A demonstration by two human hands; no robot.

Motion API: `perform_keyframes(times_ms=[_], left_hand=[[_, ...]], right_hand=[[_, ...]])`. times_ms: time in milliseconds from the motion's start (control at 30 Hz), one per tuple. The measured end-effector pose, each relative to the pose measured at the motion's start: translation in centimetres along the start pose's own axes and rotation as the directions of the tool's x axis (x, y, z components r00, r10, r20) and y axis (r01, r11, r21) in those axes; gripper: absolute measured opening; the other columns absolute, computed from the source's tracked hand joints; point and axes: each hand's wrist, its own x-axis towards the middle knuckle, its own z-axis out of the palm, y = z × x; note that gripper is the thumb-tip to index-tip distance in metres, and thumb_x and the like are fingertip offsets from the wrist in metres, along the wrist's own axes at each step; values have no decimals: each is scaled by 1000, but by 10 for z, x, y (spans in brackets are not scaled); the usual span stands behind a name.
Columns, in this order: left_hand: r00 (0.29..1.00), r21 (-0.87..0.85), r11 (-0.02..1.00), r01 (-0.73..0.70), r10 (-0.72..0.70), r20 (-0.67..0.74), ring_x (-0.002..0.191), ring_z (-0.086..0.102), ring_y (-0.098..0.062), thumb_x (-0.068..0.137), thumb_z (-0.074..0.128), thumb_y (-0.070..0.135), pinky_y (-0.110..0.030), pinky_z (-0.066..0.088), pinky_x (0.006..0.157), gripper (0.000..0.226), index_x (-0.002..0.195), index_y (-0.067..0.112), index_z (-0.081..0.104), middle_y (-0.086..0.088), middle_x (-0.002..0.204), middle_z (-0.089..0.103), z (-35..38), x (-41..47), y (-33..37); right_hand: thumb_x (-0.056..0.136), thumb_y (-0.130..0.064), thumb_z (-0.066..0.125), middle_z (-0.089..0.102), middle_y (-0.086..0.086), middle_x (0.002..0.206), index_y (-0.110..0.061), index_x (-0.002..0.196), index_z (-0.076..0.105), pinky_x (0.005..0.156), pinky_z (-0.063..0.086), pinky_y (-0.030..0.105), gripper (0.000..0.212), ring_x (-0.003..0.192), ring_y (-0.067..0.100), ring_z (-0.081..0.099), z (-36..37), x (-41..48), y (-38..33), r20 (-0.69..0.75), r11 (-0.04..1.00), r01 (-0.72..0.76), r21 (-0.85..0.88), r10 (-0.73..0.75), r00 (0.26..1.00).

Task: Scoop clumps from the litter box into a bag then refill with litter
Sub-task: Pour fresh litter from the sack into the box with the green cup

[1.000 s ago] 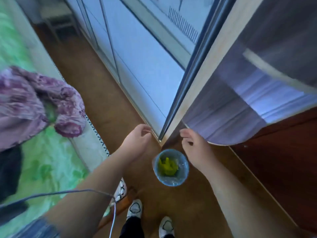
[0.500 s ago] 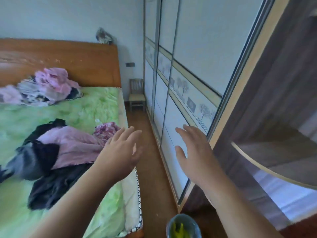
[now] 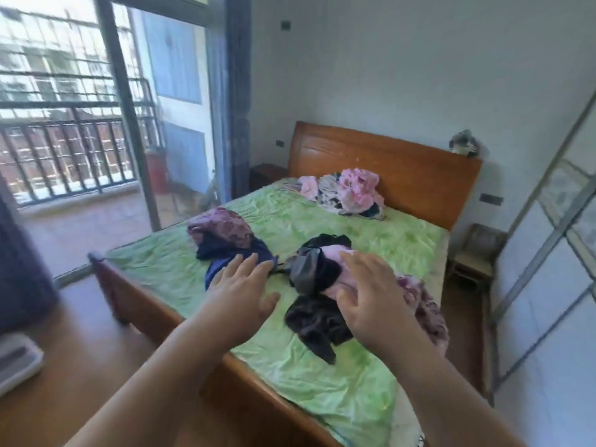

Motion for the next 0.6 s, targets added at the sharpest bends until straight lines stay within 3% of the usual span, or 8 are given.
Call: perform_keyframes(times_ms=[133,300,500,600], left_hand=[[982,88,979,182,-176,-70,153,8,-23,97,39,59,-41,14,123,67,156,34,17,2,166,14,-51,-50,-124],[912,160,899,408,-393,-120,153,5,-21,98,38,57,-41,10,124,66,156,35,16,2,167,9,-119,-124,-274],[786,150,772,618,-608,-111,154,2,-23,97,37,59,-46,12,124,67,156,36,14,1,167,10,-159,-184,-414],[734,153,718,679,-669,-118,153,3,-22,98,38,58,-43,11,124,68,157,34,14,0,167,10,-173,-202,-463]], right_hand=[[93,-40,48,38,6,154,-18,150,39,121,15,37,61,145,26,27,67,46,-126,79,984,144,102,-153,985],[96,-34,55,28,1,160,-25,153,35,122,9,35,61,149,21,16,141,85,-306,109,921,288,264,-325,940],[98,-36,48,20,-5,163,-32,155,26,121,1,30,61,151,17,7,200,106,-448,158,844,383,375,-466,871],[99,-39,46,17,-8,164,-34,155,23,123,3,34,61,151,14,3,226,122,-494,191,815,396,422,-507,840]])
